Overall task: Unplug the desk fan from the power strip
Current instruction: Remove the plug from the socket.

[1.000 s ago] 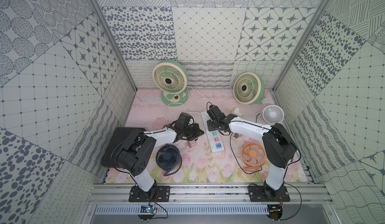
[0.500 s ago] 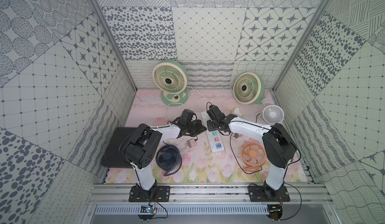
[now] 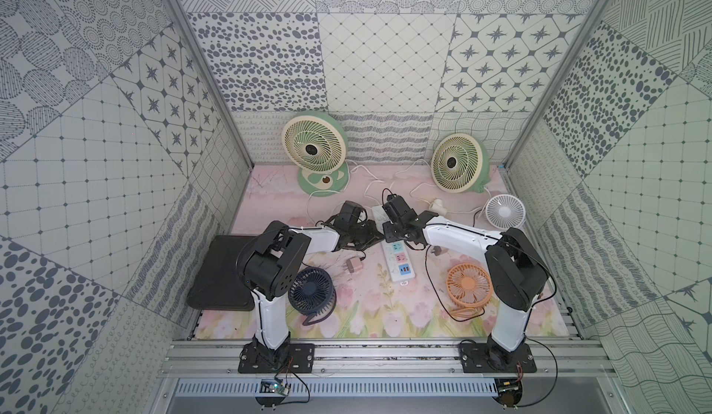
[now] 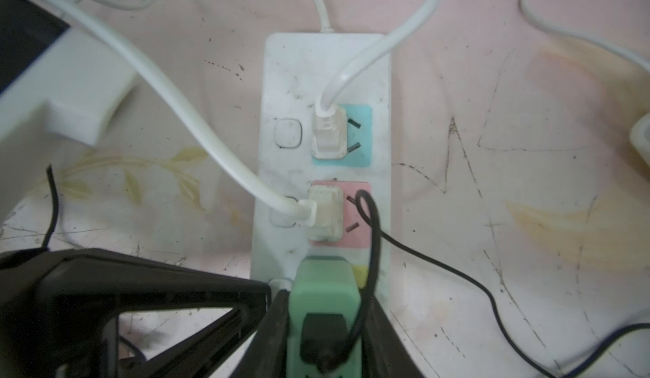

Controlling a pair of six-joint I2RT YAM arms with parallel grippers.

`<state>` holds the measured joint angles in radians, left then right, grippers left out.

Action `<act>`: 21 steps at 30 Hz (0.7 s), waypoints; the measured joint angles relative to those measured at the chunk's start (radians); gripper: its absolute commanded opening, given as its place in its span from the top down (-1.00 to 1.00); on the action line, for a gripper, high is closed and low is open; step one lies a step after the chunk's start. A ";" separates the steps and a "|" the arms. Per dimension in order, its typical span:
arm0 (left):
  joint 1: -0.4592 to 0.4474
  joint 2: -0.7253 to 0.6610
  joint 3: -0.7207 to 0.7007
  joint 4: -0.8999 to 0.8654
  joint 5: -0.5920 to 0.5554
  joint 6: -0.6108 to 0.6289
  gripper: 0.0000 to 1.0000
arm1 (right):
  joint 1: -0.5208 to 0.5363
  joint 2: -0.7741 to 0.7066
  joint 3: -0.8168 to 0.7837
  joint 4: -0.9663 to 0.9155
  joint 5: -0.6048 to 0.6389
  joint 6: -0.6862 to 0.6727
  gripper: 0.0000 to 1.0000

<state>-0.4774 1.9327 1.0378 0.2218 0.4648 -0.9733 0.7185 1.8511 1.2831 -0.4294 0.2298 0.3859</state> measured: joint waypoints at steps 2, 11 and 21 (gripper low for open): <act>0.000 0.005 0.005 0.002 0.005 0.000 1.00 | -0.001 0.000 0.000 0.000 0.000 0.000 0.90; 0.001 0.020 0.013 0.014 0.018 0.000 1.00 | 0.038 0.017 0.018 -0.019 0.077 -0.012 0.90; 0.001 0.023 0.013 0.024 0.020 0.000 1.00 | -0.031 -0.003 -0.003 0.003 -0.058 0.029 0.91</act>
<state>-0.4763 1.9560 1.0508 0.2455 0.4850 -0.9730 0.6876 1.8481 1.2800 -0.4267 0.1715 0.4152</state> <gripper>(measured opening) 0.062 0.313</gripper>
